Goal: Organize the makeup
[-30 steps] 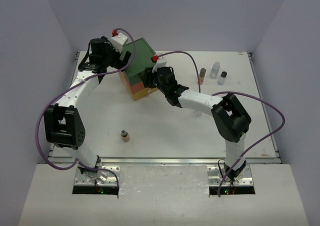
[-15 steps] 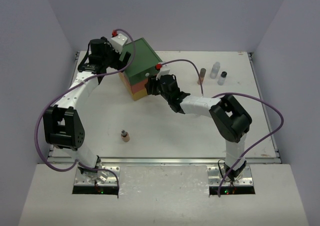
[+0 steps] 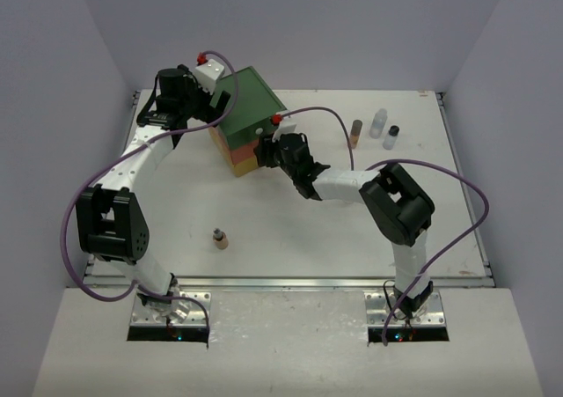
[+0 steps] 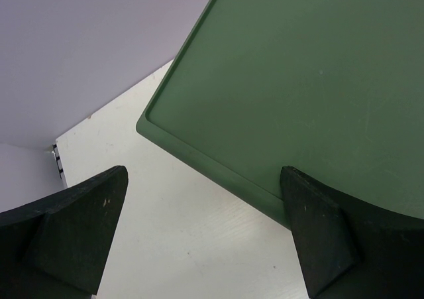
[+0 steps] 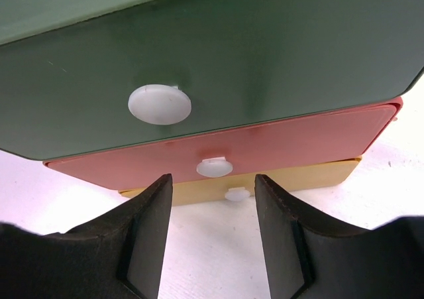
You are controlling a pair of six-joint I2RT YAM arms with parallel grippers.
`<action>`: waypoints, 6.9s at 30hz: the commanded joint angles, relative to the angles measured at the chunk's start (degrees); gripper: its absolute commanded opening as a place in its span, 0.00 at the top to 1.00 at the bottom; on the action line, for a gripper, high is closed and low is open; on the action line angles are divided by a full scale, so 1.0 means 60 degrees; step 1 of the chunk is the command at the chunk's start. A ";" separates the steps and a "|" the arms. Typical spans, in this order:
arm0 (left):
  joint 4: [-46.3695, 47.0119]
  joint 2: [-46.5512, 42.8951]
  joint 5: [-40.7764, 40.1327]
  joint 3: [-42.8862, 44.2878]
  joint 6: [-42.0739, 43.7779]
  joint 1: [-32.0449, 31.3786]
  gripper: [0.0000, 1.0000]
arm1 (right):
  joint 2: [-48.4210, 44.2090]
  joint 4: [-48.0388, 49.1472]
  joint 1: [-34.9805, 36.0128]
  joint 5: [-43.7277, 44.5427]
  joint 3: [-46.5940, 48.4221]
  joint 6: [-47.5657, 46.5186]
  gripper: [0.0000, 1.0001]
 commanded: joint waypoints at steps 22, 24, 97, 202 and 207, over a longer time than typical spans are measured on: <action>-0.0670 -0.0285 -0.0196 -0.0188 0.0221 -0.0101 0.00 | 0.0489 0.0745 -0.0079 0.0302 0.0824 -0.0580 0.55; -0.0681 -0.0293 -0.0199 -0.0199 0.0232 -0.0109 0.00 | 0.0530 0.0745 -0.0079 0.0299 0.0846 -0.0580 0.57; -0.1002 -0.0827 0.0296 -0.0229 -0.0177 -0.0101 0.00 | -0.8257 -0.9436 -0.2372 0.2057 -0.3393 0.0156 0.01; -0.1018 -0.0367 0.0079 -0.0323 -0.0054 -0.0116 0.00 | -0.1307 -0.4949 -0.1226 -0.4241 0.1801 0.0944 0.97; -0.0992 -0.0373 0.0038 -0.0331 0.0010 -0.0101 0.00 | -0.1250 -0.5694 -0.1388 -0.3677 0.2090 0.0577 0.72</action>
